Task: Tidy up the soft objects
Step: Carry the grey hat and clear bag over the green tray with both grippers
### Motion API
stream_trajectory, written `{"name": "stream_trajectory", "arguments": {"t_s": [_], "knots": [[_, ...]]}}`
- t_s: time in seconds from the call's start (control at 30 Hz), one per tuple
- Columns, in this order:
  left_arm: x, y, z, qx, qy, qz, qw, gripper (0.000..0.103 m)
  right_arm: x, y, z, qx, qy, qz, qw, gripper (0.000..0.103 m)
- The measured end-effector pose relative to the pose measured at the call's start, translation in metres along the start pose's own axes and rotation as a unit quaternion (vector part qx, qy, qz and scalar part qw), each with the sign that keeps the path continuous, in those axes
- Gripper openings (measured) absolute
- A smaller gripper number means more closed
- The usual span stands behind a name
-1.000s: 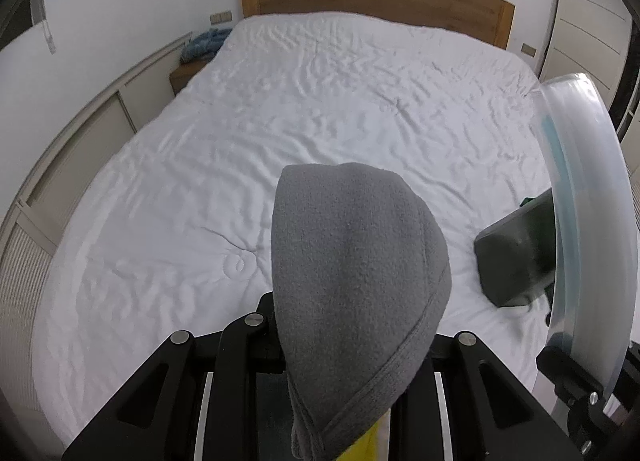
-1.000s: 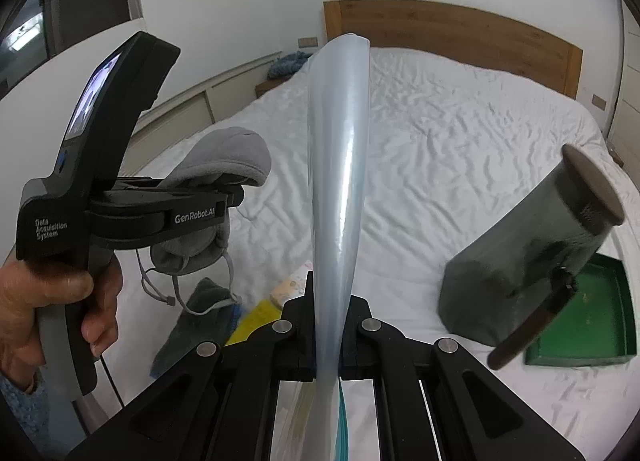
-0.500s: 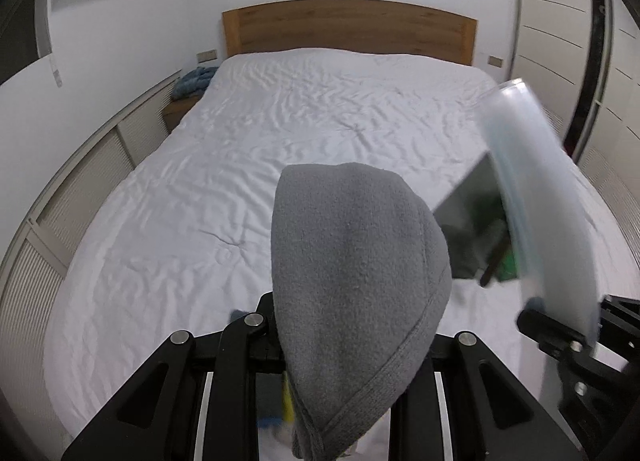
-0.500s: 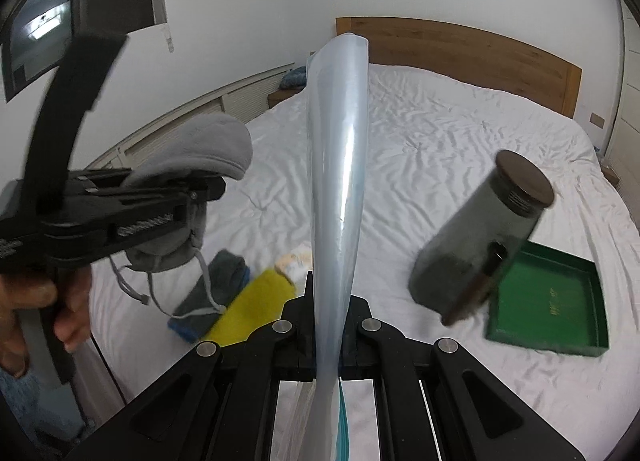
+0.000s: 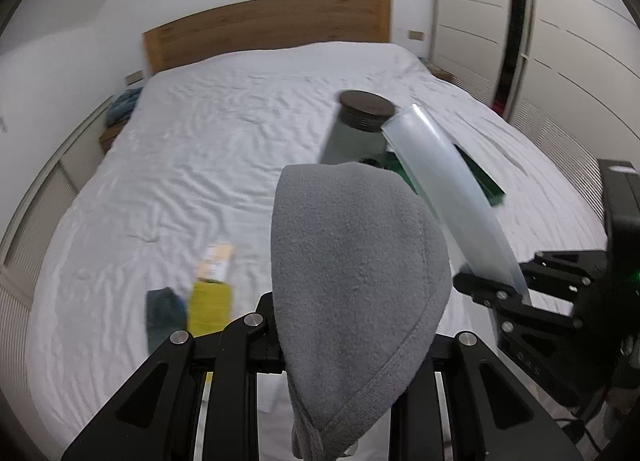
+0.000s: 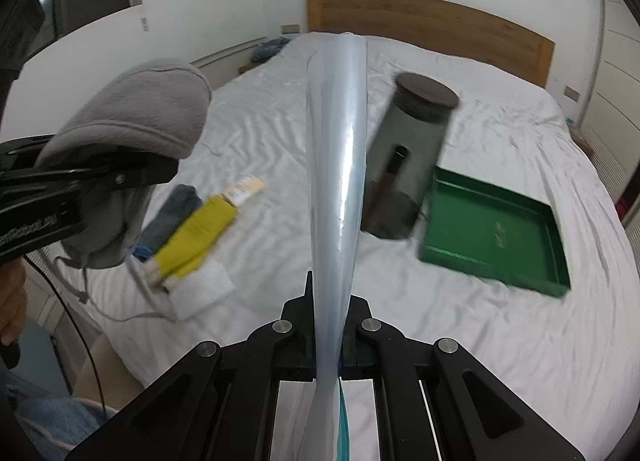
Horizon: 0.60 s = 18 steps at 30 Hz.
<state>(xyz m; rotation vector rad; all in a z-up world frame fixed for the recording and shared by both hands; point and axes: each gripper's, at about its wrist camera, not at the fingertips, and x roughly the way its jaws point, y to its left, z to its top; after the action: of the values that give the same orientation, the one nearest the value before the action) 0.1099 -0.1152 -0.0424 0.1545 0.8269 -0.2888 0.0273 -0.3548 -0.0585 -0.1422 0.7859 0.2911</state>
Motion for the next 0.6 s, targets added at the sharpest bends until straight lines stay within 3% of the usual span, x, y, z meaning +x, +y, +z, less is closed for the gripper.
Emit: {"name": "stream_trajectory", "arguments": {"t_s": [0.33, 0.6], "knots": [[0.033, -0.081, 0.008, 0.061, 0.031, -0.063, 0.9957, 0.021, 0.0, -0.066, -0.026, 0.066, 0.029, -0.047, 0.996, 0.004], [0.077, -0.151, 0.027, 0.094, 0.053, -0.113, 0.9877, 0.021, 0.002, -0.137, -0.044, 0.131, 0.057, -0.109, 0.984, 0.004]]}}
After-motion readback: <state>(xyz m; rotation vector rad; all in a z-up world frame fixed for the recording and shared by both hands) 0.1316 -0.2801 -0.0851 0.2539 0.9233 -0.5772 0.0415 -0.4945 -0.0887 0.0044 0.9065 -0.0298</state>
